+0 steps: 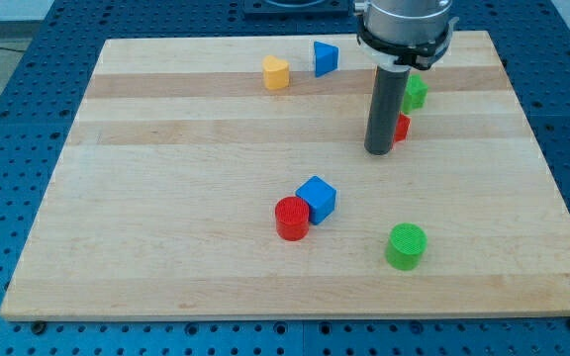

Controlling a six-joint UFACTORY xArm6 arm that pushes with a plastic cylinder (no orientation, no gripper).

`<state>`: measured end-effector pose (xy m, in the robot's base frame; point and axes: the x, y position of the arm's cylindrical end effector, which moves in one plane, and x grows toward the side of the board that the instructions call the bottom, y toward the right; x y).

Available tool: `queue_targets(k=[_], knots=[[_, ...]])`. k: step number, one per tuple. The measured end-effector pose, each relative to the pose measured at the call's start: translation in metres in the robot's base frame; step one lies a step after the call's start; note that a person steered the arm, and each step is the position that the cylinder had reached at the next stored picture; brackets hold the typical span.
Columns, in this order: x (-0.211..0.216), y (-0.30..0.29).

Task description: Place the blue cube towards the bottom left side of the yellow heart

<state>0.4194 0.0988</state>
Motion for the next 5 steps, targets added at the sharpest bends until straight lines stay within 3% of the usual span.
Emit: queue_targets(k=[3,5], knots=[[-0.002,0.002],[0.074,-0.009]])
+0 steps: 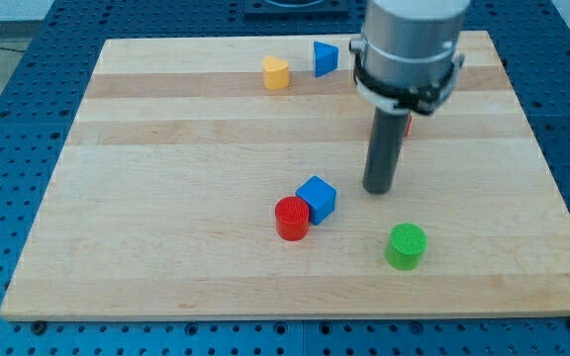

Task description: Place the blue cube towards the bottom left side of the yellow heart

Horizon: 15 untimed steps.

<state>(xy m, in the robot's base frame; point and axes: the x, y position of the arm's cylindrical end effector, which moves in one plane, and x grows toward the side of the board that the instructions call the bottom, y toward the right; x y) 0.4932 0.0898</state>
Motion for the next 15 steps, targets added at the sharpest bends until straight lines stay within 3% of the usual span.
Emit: queue_targets(k=[1,2,7,9,12,15], knots=[[0.040,-0.014],[0.047,-0.044],[-0.056,-0.092],[-0.068,-0.084],[-0.121,-0.108],[-0.086,-0.118]])
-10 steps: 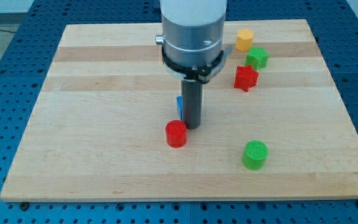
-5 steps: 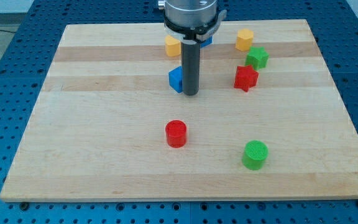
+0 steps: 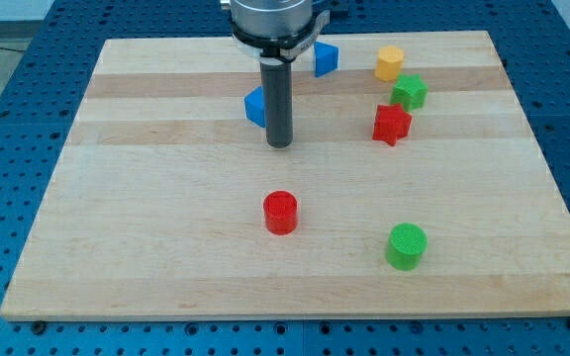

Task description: Place the blue cube towards the bottom left side of the yellow heart

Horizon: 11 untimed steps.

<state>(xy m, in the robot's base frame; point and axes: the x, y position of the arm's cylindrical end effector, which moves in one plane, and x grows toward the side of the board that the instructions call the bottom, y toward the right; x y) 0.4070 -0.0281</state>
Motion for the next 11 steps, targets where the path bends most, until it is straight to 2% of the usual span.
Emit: queue_targets(k=[4,7,9,11], knots=[[-0.040,-0.014],[-0.025,-0.064],[-0.051,-0.053],[-0.059,-0.058]])
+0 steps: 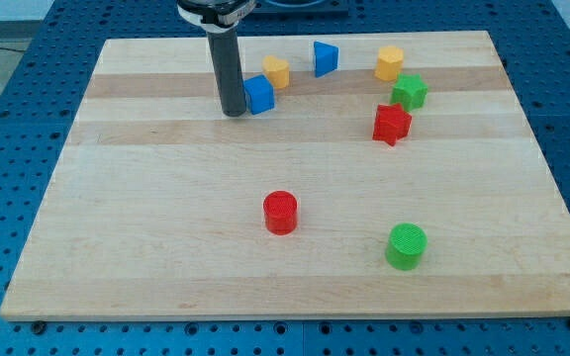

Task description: Place the blue cube towards the bottom left side of the yellow heart

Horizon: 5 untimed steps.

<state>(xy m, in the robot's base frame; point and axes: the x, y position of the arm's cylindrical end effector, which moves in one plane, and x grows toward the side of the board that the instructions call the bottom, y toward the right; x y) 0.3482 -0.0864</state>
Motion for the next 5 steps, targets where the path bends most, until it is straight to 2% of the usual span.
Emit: queue_targets(k=[1,2,3,4,5], knots=[[0.004,-0.028],[0.041,-0.061],[0.061,-0.048],[0.061,0.013],[0.060,0.042]])
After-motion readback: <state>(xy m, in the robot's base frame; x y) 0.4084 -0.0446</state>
